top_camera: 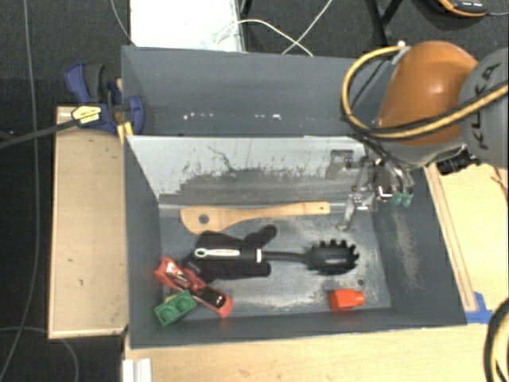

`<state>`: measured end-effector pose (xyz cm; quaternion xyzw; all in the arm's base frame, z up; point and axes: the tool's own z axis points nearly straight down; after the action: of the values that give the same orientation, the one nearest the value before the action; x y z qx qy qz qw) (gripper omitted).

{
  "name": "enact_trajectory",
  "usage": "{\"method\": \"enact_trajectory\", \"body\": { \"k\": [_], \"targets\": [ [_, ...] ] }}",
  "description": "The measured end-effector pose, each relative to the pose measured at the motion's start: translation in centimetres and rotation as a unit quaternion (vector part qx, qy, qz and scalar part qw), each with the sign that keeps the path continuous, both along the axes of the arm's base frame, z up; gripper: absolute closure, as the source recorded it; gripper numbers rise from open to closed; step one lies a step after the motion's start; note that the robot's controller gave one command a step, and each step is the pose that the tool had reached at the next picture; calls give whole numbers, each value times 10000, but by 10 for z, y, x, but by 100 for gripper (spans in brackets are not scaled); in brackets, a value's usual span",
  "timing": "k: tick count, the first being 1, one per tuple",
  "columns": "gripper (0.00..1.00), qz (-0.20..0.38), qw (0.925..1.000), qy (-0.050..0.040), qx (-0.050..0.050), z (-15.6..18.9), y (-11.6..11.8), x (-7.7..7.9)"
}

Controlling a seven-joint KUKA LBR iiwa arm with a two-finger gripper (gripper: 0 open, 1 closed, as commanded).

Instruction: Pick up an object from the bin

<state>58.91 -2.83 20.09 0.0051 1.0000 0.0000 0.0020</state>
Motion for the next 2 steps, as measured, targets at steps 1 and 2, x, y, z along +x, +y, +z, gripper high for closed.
{"method": "enact_trajectory", "body": {
  "k": [1, 2],
  "targets": [
    [0, -293, 9996, 45, 6, -134, -30, -60],
    [0, 178, 9998, -55, -2, -44, -20, -56]
  ]
}}
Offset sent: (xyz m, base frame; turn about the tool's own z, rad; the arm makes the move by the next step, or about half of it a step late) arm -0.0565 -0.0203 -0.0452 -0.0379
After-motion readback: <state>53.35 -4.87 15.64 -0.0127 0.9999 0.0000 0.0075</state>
